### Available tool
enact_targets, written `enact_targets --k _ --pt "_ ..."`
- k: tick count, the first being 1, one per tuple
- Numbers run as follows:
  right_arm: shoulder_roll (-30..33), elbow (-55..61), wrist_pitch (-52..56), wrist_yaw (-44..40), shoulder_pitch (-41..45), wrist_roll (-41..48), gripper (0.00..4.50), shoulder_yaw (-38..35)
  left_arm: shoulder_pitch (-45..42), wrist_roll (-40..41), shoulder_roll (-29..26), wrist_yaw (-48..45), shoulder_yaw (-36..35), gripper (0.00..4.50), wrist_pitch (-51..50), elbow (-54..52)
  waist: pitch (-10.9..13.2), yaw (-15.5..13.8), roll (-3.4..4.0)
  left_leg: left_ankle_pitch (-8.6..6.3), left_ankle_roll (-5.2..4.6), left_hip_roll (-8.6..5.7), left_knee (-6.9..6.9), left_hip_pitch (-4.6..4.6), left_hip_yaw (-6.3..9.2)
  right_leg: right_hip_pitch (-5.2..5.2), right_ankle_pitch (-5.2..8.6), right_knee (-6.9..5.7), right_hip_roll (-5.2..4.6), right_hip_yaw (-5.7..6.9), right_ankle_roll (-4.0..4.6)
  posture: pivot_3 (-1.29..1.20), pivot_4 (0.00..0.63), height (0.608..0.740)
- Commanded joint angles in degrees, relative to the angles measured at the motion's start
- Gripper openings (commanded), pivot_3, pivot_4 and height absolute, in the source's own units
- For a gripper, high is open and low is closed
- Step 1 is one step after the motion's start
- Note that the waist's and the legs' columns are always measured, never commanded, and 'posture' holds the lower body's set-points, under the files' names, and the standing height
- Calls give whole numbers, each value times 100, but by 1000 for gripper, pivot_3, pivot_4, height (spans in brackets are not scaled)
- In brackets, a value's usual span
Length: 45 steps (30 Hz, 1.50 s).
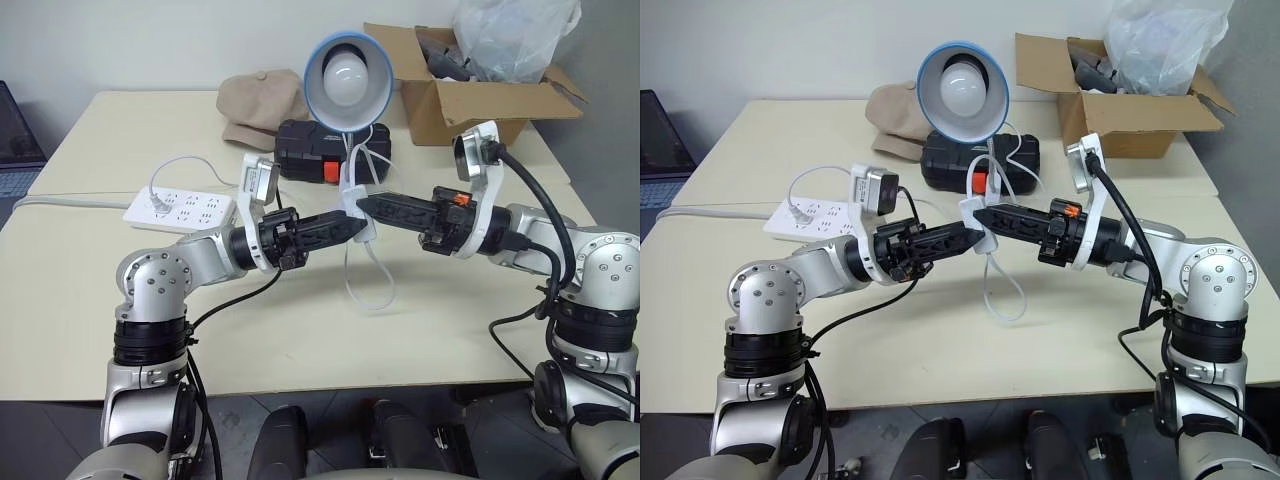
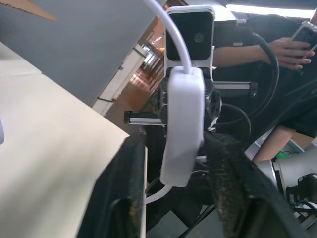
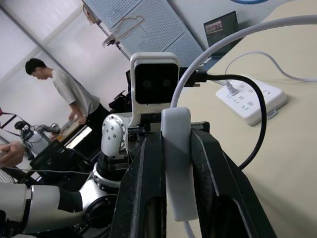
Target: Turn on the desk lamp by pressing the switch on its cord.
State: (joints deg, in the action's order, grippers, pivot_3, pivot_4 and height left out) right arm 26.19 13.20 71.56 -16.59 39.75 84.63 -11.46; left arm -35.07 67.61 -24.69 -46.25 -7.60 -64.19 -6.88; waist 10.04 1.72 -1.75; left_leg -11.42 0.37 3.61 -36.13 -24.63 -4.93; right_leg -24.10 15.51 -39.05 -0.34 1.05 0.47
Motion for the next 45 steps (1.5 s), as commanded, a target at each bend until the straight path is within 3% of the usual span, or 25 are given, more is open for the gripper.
enact_targets --k 1,4,17,18,26,32,36,45 --pt "54 106 -142 -55 50 284 366 8 -57 77 -4 -77 -56 832 79 -141 0 0 0 0 0 0 0 0 0 0 0 0 0 0 0 0 150 740" --pt "90 85 -185 -49 55 312 366 26 -36 63 -13 -93 -58 498 80 -154 0 -1 0 0 0 0 0 0 0 0 0 0 0 0 0 0 150 740" --pt "179 31 -332 -74 35 345 365 120 -88 134 -4 7 -153 497 59 -23 0 -1 -1 0 0 0 0 0 0 0 0 1 0 0 0 0 150 740" --pt "181 25 -339 -73 31 337 365 125 -104 168 -12 14 -179 1196 33 23 0 -1 -1 0 0 0 0 0 0 0 0 1 0 0 0 0 150 740" --pt "167 -91 -404 35 -24 284 365 118 -6 265 -222 23 -258 2567 -108 -78 1 0 -1 0 0 0 0 0 0 0 0 1 0 0 0 0 150 740" --pt "-4 -463 -548 637 -142 209 365 56 408 -123 -934 -340 -159 3668 78 -557 1 2 -1 0 0 3 1 0 0 -1 0 0 1 -2 0 0 150 740" --pt "-198 -712 -697 982 -307 -211 365 175 738 -830 -1530 -808 147 4448 534 -920 -2 -1 -5 0 0 2 2 0 -1 -2 0 2 0 -2 0 0 150 740" --pt "-590 -1500 -1226 1060 -344 -2233 365 916 1172 -2096 -2310 -1445 584 4500 1627 -1349 -3 0 -7 -1 0 2 4 0 -3 -3 0 6 0 -3 0 0 150 740"
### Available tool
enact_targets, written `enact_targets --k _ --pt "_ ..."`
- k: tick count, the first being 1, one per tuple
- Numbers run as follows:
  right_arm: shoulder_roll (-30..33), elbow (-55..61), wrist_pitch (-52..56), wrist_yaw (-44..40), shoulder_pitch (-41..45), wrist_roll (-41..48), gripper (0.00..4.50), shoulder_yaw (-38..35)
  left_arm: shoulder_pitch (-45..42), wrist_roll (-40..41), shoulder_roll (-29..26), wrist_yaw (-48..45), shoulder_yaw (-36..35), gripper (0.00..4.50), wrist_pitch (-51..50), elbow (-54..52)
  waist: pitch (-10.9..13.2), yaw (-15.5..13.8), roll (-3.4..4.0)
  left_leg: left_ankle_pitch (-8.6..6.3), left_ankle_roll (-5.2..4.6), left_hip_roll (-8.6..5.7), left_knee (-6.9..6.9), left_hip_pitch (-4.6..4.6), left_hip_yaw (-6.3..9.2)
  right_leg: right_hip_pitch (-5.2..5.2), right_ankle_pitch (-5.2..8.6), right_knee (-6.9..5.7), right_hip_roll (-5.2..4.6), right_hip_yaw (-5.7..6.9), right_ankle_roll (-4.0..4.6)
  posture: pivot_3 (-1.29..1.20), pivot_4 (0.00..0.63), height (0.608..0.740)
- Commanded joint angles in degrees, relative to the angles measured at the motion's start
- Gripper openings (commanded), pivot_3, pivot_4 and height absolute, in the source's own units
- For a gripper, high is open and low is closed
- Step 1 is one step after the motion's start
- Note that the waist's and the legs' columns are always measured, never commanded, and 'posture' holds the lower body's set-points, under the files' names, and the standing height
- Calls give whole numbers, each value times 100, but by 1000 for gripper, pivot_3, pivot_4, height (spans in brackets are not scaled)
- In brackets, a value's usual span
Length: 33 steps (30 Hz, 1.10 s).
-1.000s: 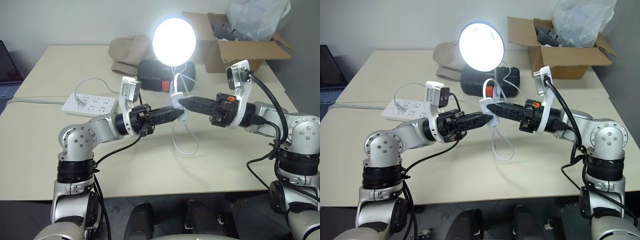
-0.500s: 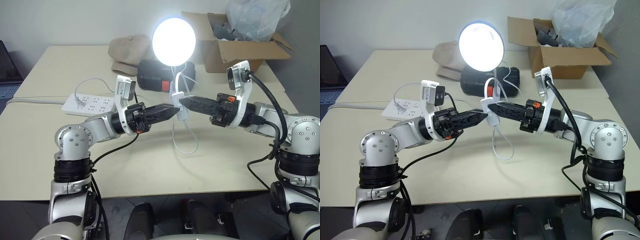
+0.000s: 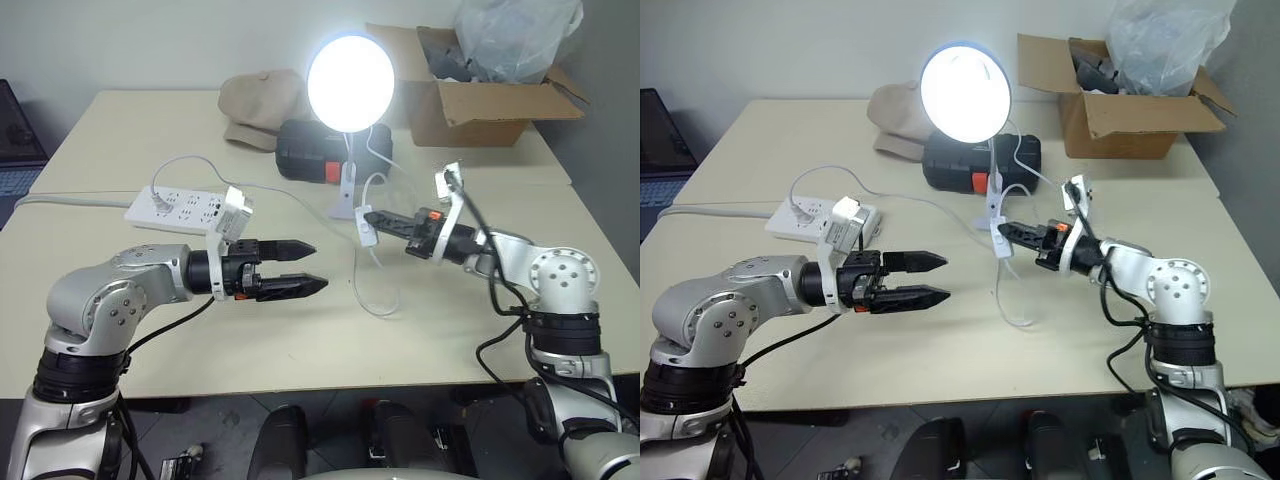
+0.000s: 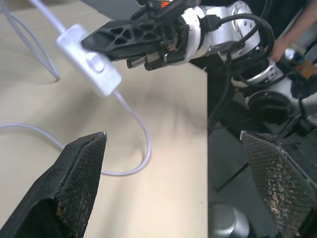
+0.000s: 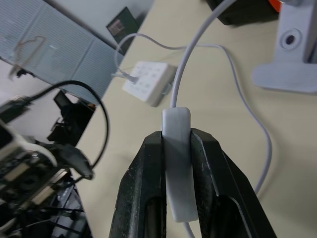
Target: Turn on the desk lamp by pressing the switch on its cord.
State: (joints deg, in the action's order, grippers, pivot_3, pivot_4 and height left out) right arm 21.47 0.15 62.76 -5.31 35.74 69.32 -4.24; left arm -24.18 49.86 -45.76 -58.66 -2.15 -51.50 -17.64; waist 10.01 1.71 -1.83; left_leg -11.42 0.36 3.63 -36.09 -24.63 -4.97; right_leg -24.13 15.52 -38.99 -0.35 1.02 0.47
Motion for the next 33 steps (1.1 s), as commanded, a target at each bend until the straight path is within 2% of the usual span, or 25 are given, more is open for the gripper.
enact_targets --k 1,5,13,14,15,17,22,25,27,28,29,33 --pt "-217 -317 -448 -35 70 -876 365 214 161 -444 -282 -254 84 4500 459 -320 1 0 1 0 0 0 1 0 -1 -1 0 0 0 -1 0 0 150 740" --pt "-540 -975 -856 -27 166 -1624 365 250 493 -669 -470 -344 77 4500 686 -576 0 13 -1 0 0 2 3 1 -3 -4 0 -1 1 -5 0 0 150 740" --pt "-794 -1275 -881 -62 236 -2074 365 -89 628 -875 -519 -418 111 4500 882 -710 -3 -13 -4 0 0 0 1 0 -3 -2 -1 -3 -3 -2 -1 0 150 740" --pt "-807 -1259 -844 -73 247 -2090 925 -135 625 -895 -503 -410 116 4500 892 -701 -3 -13 -4 0 0 1 1 0 -3 -2 -1 -3 -2 -2 -1 0 150 740" --pt "-818 -1212 -799 -81 249 -2093 1199 -182 626 -917 -490 -404 126 4500 912 -694 -3 -13 -4 0 0 1 2 0 -3 -2 -1 -3 -2 -2 -1 0 150 740" --pt "-835 -1132 -726 -96 247 -2118 1522 -245 628 -948 -483 -407 144 4500 951 -688 -3 -11 -4 0 0 1 2 0 -3 -2 -1 -2 -2 -2 -1 0 150 740" --pt "-725 -671 -511 -320 208 -2101 2809 -292 562 -1097 -403 -385 147 4500 1098 -572 -3 -4 -4 0 0 1 2 0 -4 -4 -1 -4 -2 -3 -1 0 150 740" --pt "-331 -174 -565 -821 85 -2398 3502 129 564 -1169 -373 -323 98 4500 1171 -546 -2 -5 -3 0 0 0 2 0 -4 -3 -1 -4 -2 -3 -1 0 150 740" --pt "60 332 -479 -1170 -32 -2445 3875 280 572 -1228 -412 -251 33 4500 1170 -512 -2 -10 -3 0 0 0 2 -1 -4 -4 -1 0 -2 -3 -1 0 150 740" --pt "275 569 -472 -1378 -91 -2474 4205 353 587 -1234 -444 -230 -7 4500 1140 -502 -2 -12 -3 0 0 0 3 -2 -4 -4 0 1 -2 -2 -1 0 150 740" --pt "416 722 -476 -1522 -131 -2501 4313 403 598 -1235 -466 -217 -34 4500 1116 -497 -3 -10 -4 0 0 0 3 -2 -4 -4 0 0 -2 -2 -1 0 150 740" --pt "2149 1711 -1216 -3446 -477 -3059 4422 987 716 -1273 -725 -299 -255 4500 1122 -423 2 -23 -2 0 -1 0 3 -1 -3 -5 0 1 -2 1 -1 0 150 740"
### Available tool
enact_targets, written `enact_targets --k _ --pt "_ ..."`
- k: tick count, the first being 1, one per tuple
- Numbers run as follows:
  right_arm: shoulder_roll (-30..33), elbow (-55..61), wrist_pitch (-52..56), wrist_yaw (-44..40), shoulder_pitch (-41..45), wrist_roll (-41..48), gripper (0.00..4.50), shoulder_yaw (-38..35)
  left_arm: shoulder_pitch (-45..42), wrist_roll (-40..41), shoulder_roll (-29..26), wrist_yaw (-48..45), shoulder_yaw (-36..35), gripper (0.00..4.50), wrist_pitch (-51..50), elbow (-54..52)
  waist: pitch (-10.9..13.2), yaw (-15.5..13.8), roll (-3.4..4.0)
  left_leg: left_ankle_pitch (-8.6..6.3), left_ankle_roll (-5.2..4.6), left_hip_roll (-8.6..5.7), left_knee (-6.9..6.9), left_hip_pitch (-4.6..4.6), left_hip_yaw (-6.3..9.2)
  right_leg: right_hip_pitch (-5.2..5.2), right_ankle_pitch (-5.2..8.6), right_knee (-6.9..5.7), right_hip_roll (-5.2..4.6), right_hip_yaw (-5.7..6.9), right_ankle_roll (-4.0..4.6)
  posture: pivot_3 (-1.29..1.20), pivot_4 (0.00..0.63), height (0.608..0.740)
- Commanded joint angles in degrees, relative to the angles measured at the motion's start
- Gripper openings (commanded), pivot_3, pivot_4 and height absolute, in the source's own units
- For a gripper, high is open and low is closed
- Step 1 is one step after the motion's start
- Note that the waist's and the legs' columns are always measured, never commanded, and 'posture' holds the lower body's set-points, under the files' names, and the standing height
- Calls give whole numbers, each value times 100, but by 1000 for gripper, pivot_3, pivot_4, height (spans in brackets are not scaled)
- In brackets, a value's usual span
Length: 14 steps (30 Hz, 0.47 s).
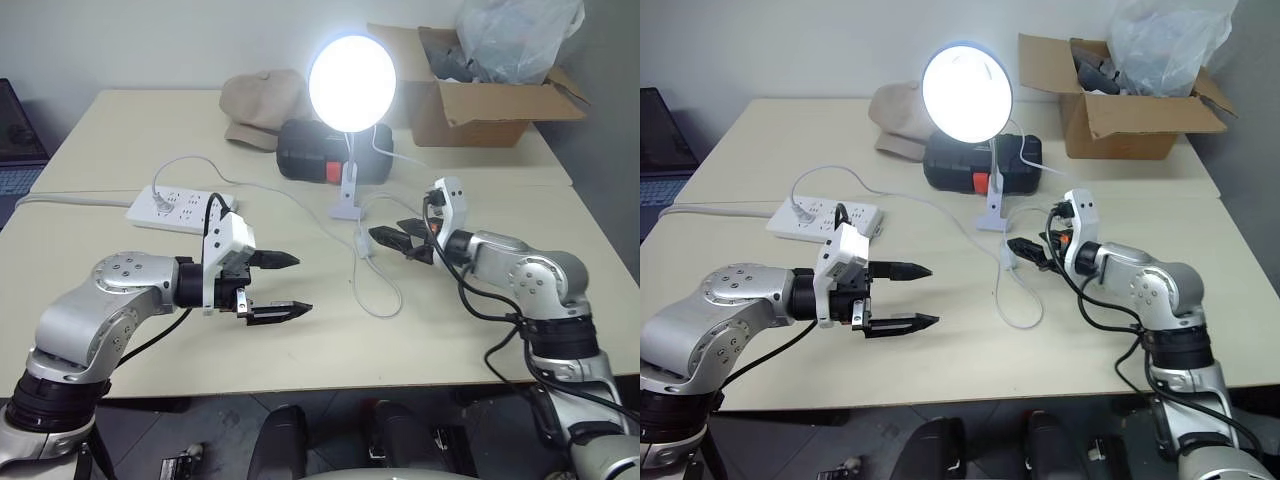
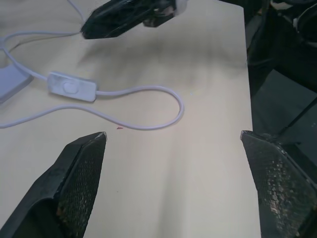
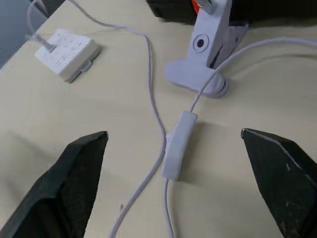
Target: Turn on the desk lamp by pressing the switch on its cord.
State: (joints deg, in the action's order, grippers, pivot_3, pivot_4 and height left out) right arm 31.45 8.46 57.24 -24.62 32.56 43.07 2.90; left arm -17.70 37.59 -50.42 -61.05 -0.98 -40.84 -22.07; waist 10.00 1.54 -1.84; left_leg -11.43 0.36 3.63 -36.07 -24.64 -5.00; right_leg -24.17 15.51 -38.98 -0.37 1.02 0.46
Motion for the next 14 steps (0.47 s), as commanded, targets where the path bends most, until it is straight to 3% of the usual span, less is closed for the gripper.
enact_targets --k 1,7,14 --pt "1552 983 -985 -1987 -268 -574 4422 250 138 -96 -351 -96 -427 4500 111 26 2 -9 0 0 0 -1 0 0 0 0 0 2 0 1 0 0 150 740" --pt "2965 1240 -1819 -3594 -723 -577 4422 -488 389 -174 -775 -337 -762 4500 260 99 4 11 -4 -1 -1 2 2 10 1 4 1 3 0 2 1 0 150 740" --pt "3365 1186 -2214 -4005 -1055 -801 4422 -912 220 77 -842 -536 -930 4500 127 277 4 -2 -4 -1 0 1 1 14 -1 7 2 2 -3 2 2 0 150 740"
